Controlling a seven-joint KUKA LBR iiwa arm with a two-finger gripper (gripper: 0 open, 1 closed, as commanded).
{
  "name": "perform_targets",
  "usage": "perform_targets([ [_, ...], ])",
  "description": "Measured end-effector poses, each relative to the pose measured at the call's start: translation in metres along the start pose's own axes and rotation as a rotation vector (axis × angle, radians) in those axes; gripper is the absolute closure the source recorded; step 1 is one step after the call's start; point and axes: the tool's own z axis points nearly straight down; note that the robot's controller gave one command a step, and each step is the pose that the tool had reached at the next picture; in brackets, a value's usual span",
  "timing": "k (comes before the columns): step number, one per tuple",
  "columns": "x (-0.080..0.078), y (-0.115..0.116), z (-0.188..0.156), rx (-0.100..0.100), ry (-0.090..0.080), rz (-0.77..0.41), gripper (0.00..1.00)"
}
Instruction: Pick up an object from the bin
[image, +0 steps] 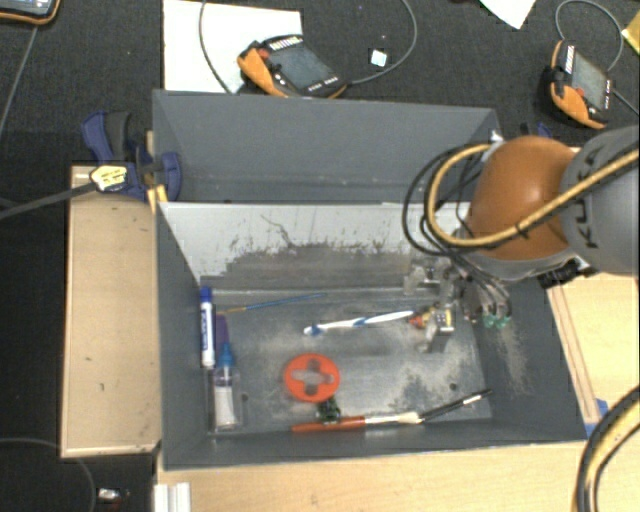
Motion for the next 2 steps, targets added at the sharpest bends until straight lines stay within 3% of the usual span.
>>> perform_targets([
  [1, 0.000, 0.000, 0.000, 0.000, 0.000, 0.000, 0.00],
  [2, -0.019, -0.024, 0.052, 0.000, -0.001, 0.180, 0.00],
])
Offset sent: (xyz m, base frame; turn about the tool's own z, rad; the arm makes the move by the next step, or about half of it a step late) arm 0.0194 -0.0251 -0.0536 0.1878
